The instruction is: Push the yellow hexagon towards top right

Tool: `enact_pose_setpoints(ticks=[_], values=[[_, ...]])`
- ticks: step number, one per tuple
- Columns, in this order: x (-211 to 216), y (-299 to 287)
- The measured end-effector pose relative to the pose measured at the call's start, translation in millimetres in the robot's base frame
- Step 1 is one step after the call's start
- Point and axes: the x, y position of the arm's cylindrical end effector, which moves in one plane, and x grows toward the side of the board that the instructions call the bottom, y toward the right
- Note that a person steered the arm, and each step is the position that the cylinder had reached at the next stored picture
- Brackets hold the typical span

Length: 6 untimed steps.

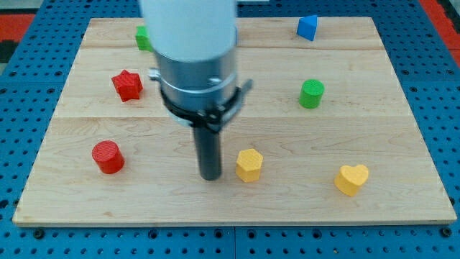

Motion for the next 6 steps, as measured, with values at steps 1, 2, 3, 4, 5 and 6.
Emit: enact_pose_setpoints(ticks=[1, 2, 3, 4, 5, 6], values=[[-2.2, 32.0], [-15.1, 30.8], [-29.2, 53.4], [-36.0, 122.3], [-38.2, 124.4], [-31.1, 76.2]])
